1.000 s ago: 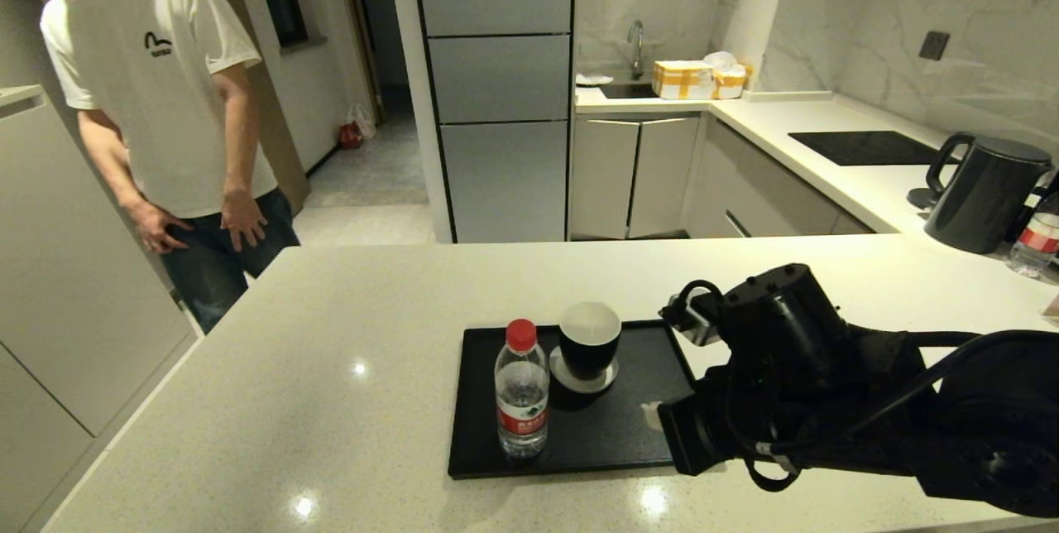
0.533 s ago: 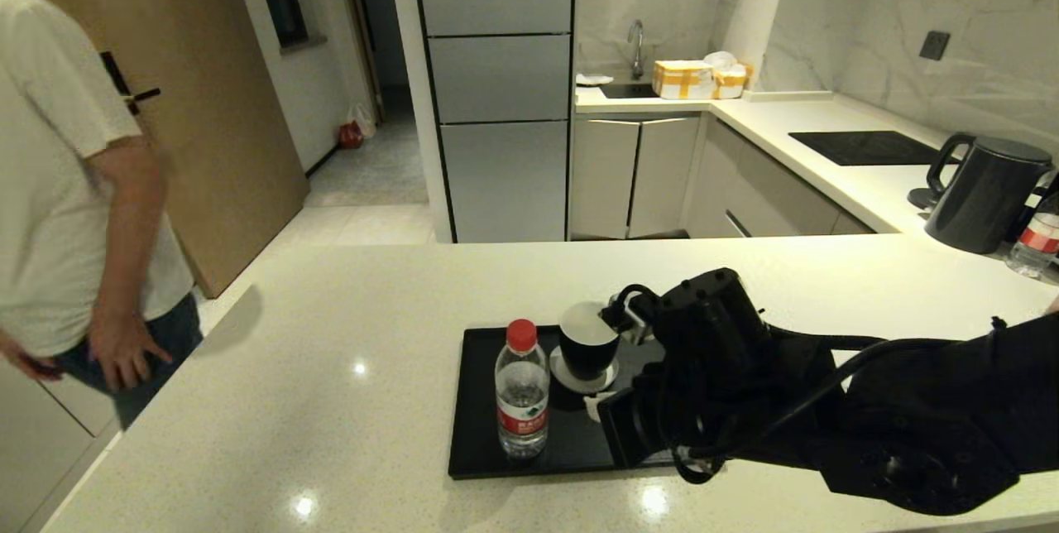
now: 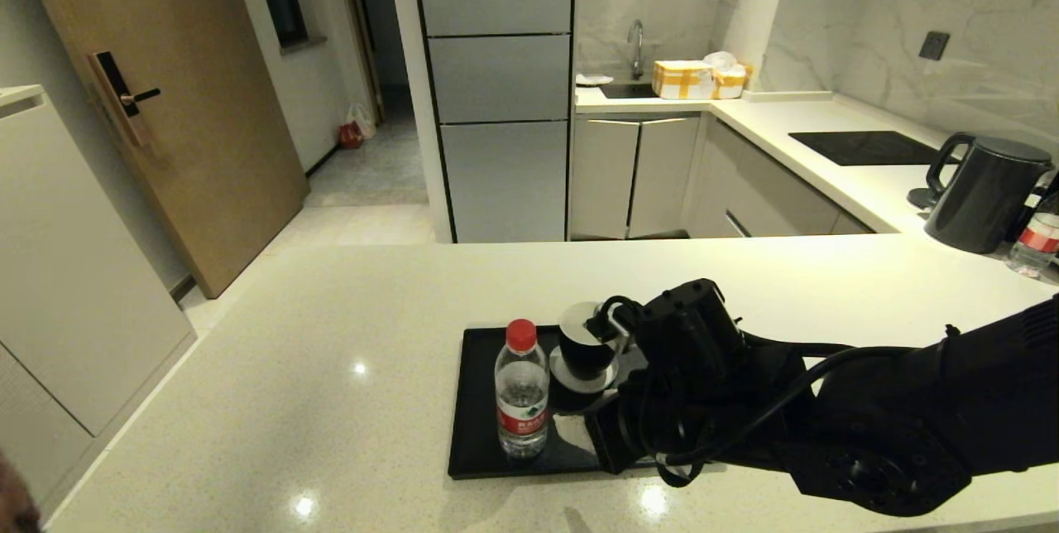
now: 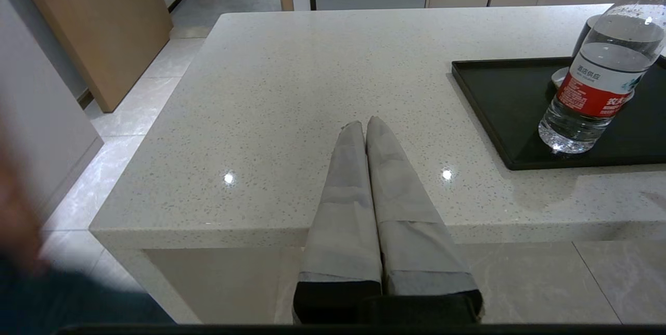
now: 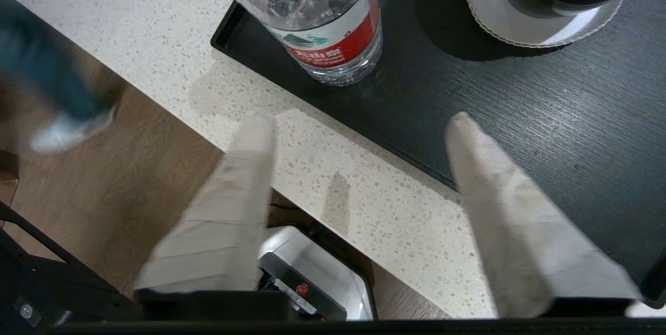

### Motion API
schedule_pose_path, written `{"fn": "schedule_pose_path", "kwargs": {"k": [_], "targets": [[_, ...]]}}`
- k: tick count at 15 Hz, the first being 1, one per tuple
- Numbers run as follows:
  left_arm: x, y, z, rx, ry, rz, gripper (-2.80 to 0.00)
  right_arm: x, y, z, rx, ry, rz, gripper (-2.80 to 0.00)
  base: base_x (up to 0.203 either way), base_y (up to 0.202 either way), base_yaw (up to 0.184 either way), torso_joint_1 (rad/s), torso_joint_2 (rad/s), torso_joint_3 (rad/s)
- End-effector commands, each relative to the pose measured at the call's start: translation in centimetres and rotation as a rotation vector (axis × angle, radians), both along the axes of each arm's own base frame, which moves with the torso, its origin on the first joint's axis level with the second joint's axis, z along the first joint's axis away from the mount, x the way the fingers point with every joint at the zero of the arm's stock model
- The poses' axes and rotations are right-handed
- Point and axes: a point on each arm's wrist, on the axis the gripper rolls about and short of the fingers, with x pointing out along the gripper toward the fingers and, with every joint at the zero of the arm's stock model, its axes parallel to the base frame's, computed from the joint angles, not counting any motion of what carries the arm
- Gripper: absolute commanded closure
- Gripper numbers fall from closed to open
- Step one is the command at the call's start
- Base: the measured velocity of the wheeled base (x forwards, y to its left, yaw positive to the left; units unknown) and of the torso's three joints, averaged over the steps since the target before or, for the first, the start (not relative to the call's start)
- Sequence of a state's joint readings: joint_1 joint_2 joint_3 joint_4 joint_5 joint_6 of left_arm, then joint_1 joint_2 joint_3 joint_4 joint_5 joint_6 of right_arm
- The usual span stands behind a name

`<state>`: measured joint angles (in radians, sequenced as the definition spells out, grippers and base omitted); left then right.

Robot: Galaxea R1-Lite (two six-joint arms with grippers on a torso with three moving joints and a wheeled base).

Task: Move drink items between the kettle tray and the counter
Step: Pick up the bottled water

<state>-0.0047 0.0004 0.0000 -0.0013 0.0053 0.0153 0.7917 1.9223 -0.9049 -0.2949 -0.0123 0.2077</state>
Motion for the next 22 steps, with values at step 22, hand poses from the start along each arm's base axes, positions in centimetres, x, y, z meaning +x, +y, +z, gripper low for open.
{"fn": "schedule_pose_path", "kwargs": {"k": [22], "targets": [[0.0, 0.0, 0.0, 0.0, -0.001, 0.001, 0.0, 4.3, 6.6, -4.4, 0.075, -0.118, 0.0, -2.8, 0.0, 0.0, 0.0, 0.0, 0.0, 0.0]]}}
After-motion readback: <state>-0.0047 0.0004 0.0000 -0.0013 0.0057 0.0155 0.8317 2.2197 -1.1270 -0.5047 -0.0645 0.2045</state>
